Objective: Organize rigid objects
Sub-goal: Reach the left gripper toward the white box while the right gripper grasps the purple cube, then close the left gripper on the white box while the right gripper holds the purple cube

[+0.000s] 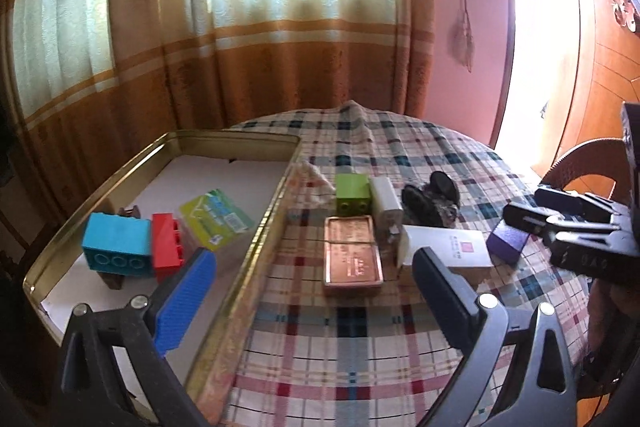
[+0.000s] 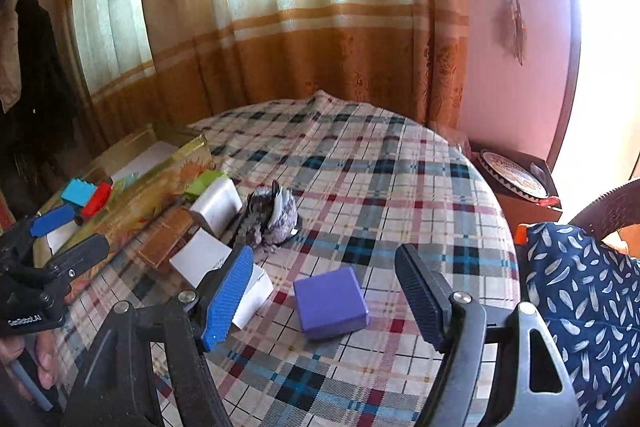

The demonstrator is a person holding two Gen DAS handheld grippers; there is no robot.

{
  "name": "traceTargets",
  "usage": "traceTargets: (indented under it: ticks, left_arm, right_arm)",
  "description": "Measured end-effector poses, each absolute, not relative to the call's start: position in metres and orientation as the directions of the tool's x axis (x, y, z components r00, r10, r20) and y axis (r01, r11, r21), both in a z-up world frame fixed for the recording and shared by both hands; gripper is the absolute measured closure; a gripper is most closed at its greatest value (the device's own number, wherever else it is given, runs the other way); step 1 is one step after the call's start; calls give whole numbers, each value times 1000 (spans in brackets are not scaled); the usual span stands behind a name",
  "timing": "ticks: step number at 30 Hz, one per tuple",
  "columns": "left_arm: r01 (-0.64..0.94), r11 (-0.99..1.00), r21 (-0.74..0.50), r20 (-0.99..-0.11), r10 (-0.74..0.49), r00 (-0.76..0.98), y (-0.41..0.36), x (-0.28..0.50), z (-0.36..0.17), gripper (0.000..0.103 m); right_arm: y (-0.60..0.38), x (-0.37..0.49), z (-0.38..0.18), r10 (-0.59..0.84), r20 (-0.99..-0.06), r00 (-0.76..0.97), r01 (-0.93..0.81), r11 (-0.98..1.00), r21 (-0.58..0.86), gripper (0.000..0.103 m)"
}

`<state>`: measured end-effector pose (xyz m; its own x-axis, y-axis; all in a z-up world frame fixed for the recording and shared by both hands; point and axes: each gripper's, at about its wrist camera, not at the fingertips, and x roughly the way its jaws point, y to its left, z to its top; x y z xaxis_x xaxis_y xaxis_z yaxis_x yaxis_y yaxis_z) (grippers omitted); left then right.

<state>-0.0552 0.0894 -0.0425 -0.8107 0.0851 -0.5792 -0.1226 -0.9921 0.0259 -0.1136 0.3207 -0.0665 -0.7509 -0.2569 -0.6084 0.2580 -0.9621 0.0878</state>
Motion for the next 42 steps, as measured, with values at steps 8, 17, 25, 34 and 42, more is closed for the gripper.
traceTargets:
  ticks: [8,17,25,34,42]
  left_arm:
    - [-184,-983,18,-634,131,-762,105,-65,-50,3]
    - [-267,-964,11,-654,195,-731,131,-66,-53,3]
    - [-313,-950,-18,-685,240,-688,150,-76,-58,3]
    - [-353,-936,-15,-708,259,-657,168,-84,-64,3]
    - [-376,-926,-28,-762,263,-591,181,-99,-74,14]
  right_arm:
    - [325,-120,-77,-225,-652,-724,232,-970,77,28]
    - [330,-133,-90,-245,-721,-648,232,-965,119,43]
    - [324,-135,-94,-222,-749,-624,241,-967,85,60]
    - [337,-127,-87,-201,-696,-690,172,-979,112,61]
    - [341,-130,-88,-213,-699,-683,164,-977,138,61]
